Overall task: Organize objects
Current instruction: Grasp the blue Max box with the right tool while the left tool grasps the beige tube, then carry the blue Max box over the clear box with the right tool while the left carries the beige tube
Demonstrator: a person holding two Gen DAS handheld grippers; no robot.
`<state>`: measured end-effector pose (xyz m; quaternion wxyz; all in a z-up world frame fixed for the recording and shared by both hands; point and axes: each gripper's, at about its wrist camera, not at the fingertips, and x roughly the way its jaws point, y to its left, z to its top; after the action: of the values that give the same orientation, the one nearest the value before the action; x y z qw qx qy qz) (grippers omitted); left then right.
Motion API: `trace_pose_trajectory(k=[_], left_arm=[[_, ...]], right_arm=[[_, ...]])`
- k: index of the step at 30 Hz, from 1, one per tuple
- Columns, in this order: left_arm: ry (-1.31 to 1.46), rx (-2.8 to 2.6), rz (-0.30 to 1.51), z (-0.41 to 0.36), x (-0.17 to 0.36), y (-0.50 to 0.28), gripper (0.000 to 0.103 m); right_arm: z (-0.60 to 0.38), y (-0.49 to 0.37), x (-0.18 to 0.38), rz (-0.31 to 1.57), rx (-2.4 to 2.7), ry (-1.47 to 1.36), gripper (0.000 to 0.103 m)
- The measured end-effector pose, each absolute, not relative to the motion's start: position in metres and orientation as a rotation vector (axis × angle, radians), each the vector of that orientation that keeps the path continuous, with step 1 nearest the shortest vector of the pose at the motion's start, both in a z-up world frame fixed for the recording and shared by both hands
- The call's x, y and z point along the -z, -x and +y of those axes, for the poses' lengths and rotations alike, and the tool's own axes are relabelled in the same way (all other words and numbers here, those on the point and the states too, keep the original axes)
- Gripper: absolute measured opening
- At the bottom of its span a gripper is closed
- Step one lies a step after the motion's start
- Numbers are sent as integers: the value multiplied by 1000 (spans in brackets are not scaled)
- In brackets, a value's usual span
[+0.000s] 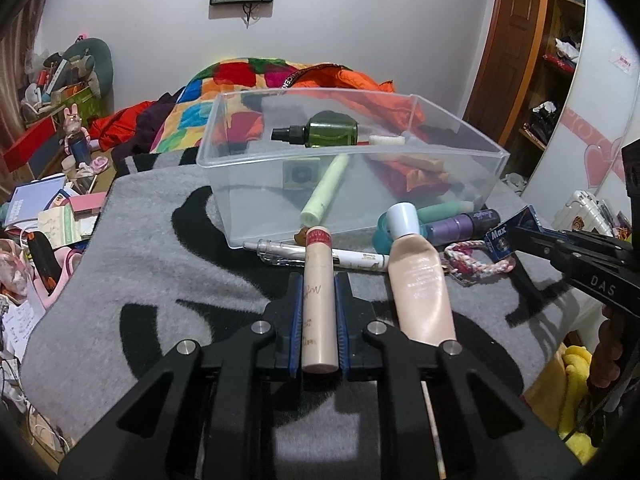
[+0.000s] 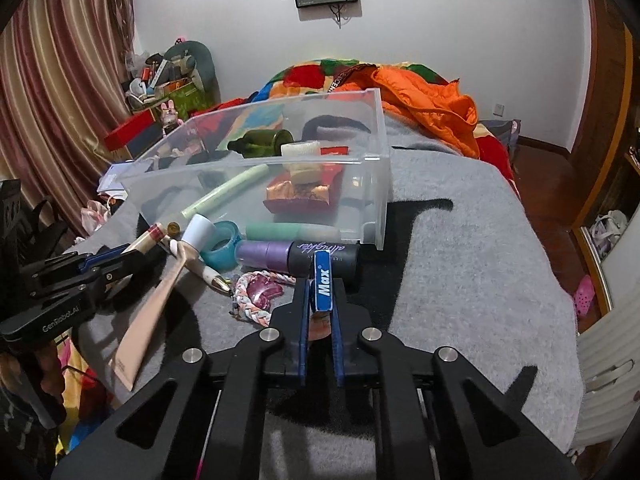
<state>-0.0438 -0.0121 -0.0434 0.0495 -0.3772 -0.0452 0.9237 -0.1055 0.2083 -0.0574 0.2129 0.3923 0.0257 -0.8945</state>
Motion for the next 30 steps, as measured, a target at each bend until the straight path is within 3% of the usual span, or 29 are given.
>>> trace_pose_trajectory(k=[11, 17, 20, 22, 30], left_arm=[[1041, -2841, -167, -16, 14, 32, 14], [1005, -2848, -160, -13, 5, 30, 14], [993, -2845, -159, -12, 0, 32, 14], [985, -2846, -156, -11, -1, 33, 14], [955, -2874, -147, -11, -10, 47, 14]], right_arm=[[224, 99, 28, -21, 2507, -993, 7], [223, 103, 35, 17, 2500, -1036, 8], [223, 109, 46, 25, 2487, -1093, 29], [223, 113, 52, 33, 2508, -1120, 54], [212, 122, 79, 35, 2471, -1221, 55]])
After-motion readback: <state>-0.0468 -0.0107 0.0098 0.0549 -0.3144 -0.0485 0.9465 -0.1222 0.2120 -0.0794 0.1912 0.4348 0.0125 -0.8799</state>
